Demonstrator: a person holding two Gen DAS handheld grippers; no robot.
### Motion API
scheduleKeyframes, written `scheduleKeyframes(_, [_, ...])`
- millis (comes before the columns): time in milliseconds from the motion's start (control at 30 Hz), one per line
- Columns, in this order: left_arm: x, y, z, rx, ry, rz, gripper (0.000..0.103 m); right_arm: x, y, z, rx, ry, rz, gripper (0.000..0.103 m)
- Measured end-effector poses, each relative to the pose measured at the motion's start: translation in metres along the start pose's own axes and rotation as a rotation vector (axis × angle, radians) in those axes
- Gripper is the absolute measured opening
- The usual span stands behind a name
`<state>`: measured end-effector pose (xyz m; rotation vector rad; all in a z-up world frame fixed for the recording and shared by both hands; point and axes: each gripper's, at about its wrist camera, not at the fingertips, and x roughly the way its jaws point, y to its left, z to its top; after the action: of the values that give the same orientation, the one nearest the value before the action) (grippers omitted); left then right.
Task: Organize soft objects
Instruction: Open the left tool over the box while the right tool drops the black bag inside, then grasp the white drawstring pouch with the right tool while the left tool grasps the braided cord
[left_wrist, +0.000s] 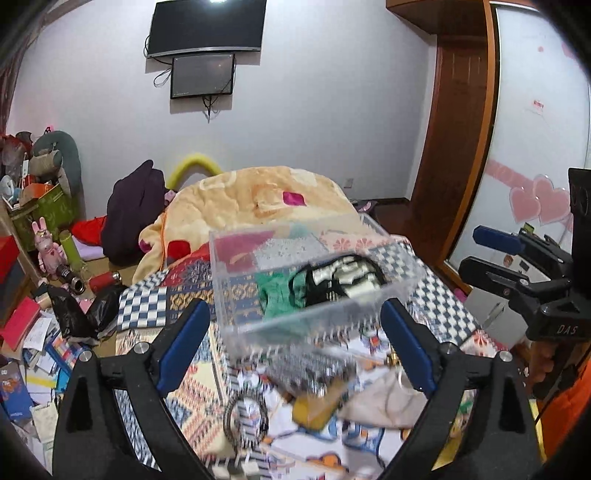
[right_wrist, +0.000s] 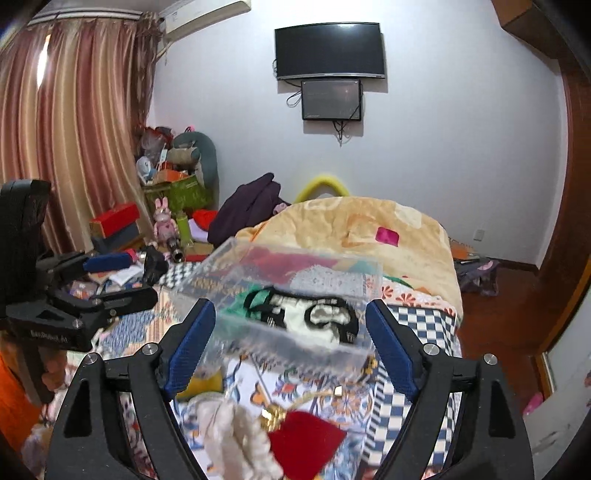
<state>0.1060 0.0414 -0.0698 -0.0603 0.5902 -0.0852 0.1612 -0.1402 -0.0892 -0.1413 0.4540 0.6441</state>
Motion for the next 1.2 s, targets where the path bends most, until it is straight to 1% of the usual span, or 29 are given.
scheduleKeyframes(100, [-0.005, 0.002, -0.018, 0.006, 0.028, 0.015, 0.096, -0.002, 0.007, -0.016, -0.014, 0.029, 0.006, 0.082])
scheduleKeyframes(200, [-0.004, 0.006, -0.036, -0.01, 0.065, 0.027, 0.097, -0.005, 0.011, -0.032, -0.009, 0.066, 0.026, 0.082])
scheduleKeyframes(267, [-0.001, 0.011, -0.051, -0.03, 0.102, 0.033, 0.097, 0.0, 0.015, -0.043, -0.005, 0.099, 0.038, 0.082])
scheduleKeyframes(467, [0.022, 0.035, -0.087, -0.112, 0.215, 0.085, 0.097, 0.017, 0.023, -0.07, 0.015, 0.193, 0.078, 0.082])
scheduleKeyframes(633, [0.036, 0.051, -0.107, -0.185, 0.254, 0.115, 0.097, 0.038, 0.02, -0.095, 0.032, 0.286, 0.074, 0.082])
scheduleKeyframes(667, [0.038, 0.052, -0.11, -0.192, 0.256, 0.115, 0.097, 0.04, 0.019, -0.097, 0.04, 0.29, 0.079, 0.082])
scheduleKeyframes(733, [0.042, 0.052, -0.114, -0.183, 0.261, 0.118, 0.092, 0.04, 0.018, -0.099, 0.05, 0.292, 0.099, 0.081])
scheduleKeyframes(767, [0.043, 0.051, -0.115, -0.175, 0.264, 0.12, 0.088, 0.04, 0.018, -0.099, 0.049, 0.289, 0.101, 0.076])
scheduleKeyframes(800, [0.045, 0.049, -0.115, -0.164, 0.269, 0.121, 0.084, 0.04, 0.019, -0.1, 0.044, 0.288, 0.104, 0.068])
scheduleKeyframes(833, [0.047, 0.048, -0.116, -0.159, 0.272, 0.118, 0.082, 0.04, 0.02, -0.1, 0.039, 0.291, 0.111, 0.063])
scheduleKeyframes(867, [0.049, 0.047, -0.116, -0.154, 0.271, 0.118, 0.081, 0.04, 0.02, -0.1, 0.036, 0.294, 0.121, 0.054])
scheduleKeyframes(900, [0.05, 0.045, -0.116, -0.145, 0.265, 0.123, 0.079, 0.04, 0.02, -0.101, 0.035, 0.295, 0.124, 0.048])
scheduleKeyframes(933, [0.051, 0.043, -0.115, -0.136, 0.261, 0.12, 0.078, 0.04, 0.021, -0.101, 0.032, 0.294, 0.125, 0.046])
scheduleKeyframes(1000, [0.054, 0.041, -0.114, -0.128, 0.251, 0.127, 0.072, 0.04, 0.022, -0.101, 0.027, 0.292, 0.122, 0.032])
scheduleKeyframes(1033, [0.055, 0.04, -0.114, -0.124, 0.247, 0.129, 0.07, 0.039, 0.022, -0.1, 0.027, 0.292, 0.125, 0.029])
scheduleKeyframes(1100, [0.055, 0.038, -0.113, -0.116, 0.239, 0.135, 0.057, 0.038, 0.024, -0.098, 0.032, 0.282, 0.128, 0.025])
scheduleKeyframes(1133, [0.055, 0.037, -0.112, -0.111, 0.234, 0.132, 0.052, 0.036, 0.024, -0.097, 0.033, 0.272, 0.127, 0.023])
scheduleKeyframes(1167, [0.055, 0.037, -0.112, -0.108, 0.233, 0.13, 0.043, 0.033, 0.024, -0.096, 0.033, 0.264, 0.126, 0.021])
scheduleKeyframes(1200, [0.054, 0.036, -0.111, -0.105, 0.233, 0.127, 0.036, 0.03, 0.024, -0.095, 0.034, 0.257, 0.126, 0.02])
